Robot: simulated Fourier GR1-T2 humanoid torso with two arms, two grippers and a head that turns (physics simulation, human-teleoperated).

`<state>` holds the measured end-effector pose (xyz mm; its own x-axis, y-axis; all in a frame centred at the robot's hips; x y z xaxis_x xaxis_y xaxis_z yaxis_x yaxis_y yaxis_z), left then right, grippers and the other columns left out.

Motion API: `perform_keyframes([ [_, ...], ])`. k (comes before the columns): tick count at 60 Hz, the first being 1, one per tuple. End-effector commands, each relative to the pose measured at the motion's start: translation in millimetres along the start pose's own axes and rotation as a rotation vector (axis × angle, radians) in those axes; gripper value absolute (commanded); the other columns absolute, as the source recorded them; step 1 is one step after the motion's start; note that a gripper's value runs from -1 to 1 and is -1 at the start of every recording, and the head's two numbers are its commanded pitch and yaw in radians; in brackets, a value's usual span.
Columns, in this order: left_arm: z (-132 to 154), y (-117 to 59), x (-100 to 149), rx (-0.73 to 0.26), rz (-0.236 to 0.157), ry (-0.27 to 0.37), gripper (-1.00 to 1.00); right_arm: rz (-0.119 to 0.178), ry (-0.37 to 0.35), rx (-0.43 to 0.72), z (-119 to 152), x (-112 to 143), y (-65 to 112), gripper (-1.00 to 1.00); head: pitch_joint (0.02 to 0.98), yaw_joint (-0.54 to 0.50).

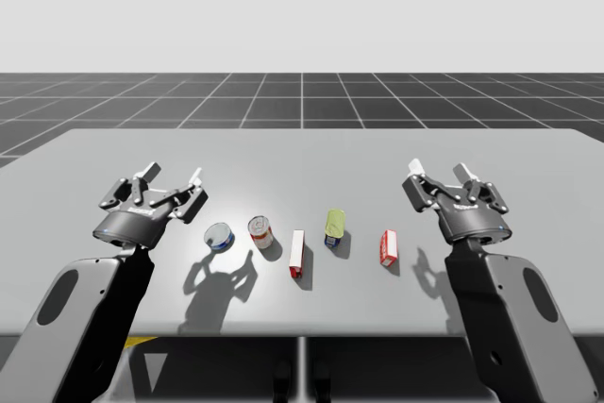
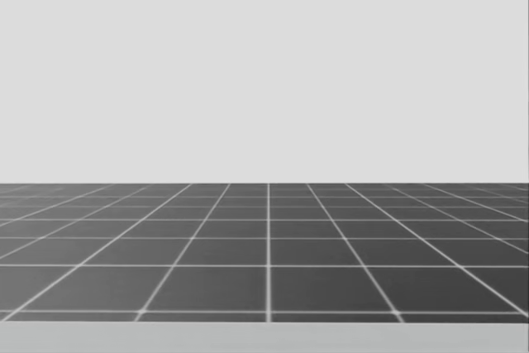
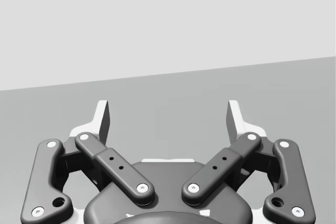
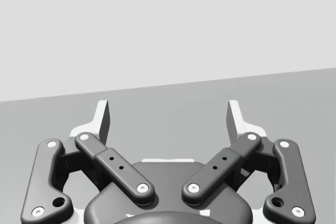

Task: Lift the meat can off the table.

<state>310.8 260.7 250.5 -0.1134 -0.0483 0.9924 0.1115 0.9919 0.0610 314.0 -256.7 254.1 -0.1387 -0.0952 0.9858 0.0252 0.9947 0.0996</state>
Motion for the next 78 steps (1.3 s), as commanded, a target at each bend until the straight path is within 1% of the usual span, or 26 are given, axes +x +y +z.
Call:
perform_keyframes([
  [1,0,0.1,0,0.001,-0.004,-0.001,-1.00,-0.019,-0.012,-0.030,1,0,1.8,-1.00,0.071,0.01],
  [4,0,0.1,0,0.002,-0.003,-0.001,-1.00,-0.007,-0.012,-0.012,0,0,1.7,-1.00,0.074,0.01],
  [5,0,0.1,0,0.002,-0.003,-0.001,-1.00,-0.009,-0.006,-0.001,0,0,1.5,-1.00,0.078,0.01],
  [7,0,0.1,0,0.002,-0.003,-0.001,-1.00,-0.002,0.003,-0.010,-1,0,1.2,-1.00,0.085,0.01],
  [10,0,0.2,0,0.002,-0.003,-0.001,-1.00,-0.003,0.013,0.005,-1,0,0.5,-1.00,0.096,0.01],
  [14,0,0.4,1,0.004,-0.003,-0.001,-1.00,-0.003,0.016,0.007,-1,1,0.3,-1.00,0.134,0.01],
  [30,-1,1.3,0,0.008,-0.009,0.007,-1.00,0.000,0.020,-0.007,-2,1,-0.1,-1.00,0.345,0.01],
  [31,-1,1.2,0,0.008,-0.010,0.008,-1.00,0.003,0.020,-0.009,-2,1,-0.1,-1.00,0.378,0.00],
  [34,-1,1.2,0,0.007,-0.011,0.010,-1.00,0.007,0.021,-0.010,-3,1,0.0,-1.00,0.412,0.00],
  [38,-1,1.4,0,0.006,-0.012,0.012,-1.00,0.010,0.020,-0.012,-3,1,0.2,-1.00,0.490,-0.01],
  [40,-1,1.4,0,0.006,-0.012,0.012,-1.00,0.012,0.021,-0.012,-3,1,0.4,-1.00,0.512,-0.01],
  [41,-2,1.3,0,0.005,-0.012,0.012,-1.00,0.015,0.020,-0.014,-3,1,0.6,-1.00,0.543,-0.02],
  [45,-2,1.1,0,0.004,-0.013,0.013,-1.00,0.021,0.019,-0.018,-3,1,0.7,-1.00,0.582,-0.03],
  [46,-2,1.1,0,0.003,-0.013,0.013,-1.00,0.026,0.019,-0.020,-3,1,0.8,-1.00,0.612,-0.05],
  [49,-2,0.8,0,0.002,-0.014,0.014,-1.00,0.030,0.021,-0.021,-3,0,0.8,-1.00,0.638,-0.06],
  [56,-2,0.2,0,-0.003,-0.014,0.014,-1.00,0.041,0.016,-0.026,-4,1,1.1,-1.00,0.735,-0.10],
  [63,-2,-1.0,0,-0.008,-0.014,0.015,-1.00,0.051,0.014,-0.033,-4,1,1.6,-1.00,0.785,-0.13],
  [70,-2,-2.4,0,-0.011,-0.016,0.016,-1.00,0.049,0.008,-0.045,-4,2,3.4,-1.00,0.809,-0.15],
  [73,-2,-3.0,0,-0.010,-0.017,0.017,-1.00,0.040,0.001,-0.058,-4,4,6.1,-1.00,0.811,-0.15],
  [76,-2,-3.3,0,-0.010,-0.016,0.018,-1.00,0.016,0.021,-0.067,-4,5,8.5,-1.00,0.810,-0.15],
  [77,-2,-3.5,0,-0.009,-0.015,0.018,-1.00,0.001,0.032,-0.068,-3,5,10.0,-1.00,0.809,-0.15],
  [78,-2,-3.5,0,-0.009,-0.014,0.019,-1.00,-0.022,0.050,-0.071,0,7,14.7,-1.00,0.808,-0.15],
])
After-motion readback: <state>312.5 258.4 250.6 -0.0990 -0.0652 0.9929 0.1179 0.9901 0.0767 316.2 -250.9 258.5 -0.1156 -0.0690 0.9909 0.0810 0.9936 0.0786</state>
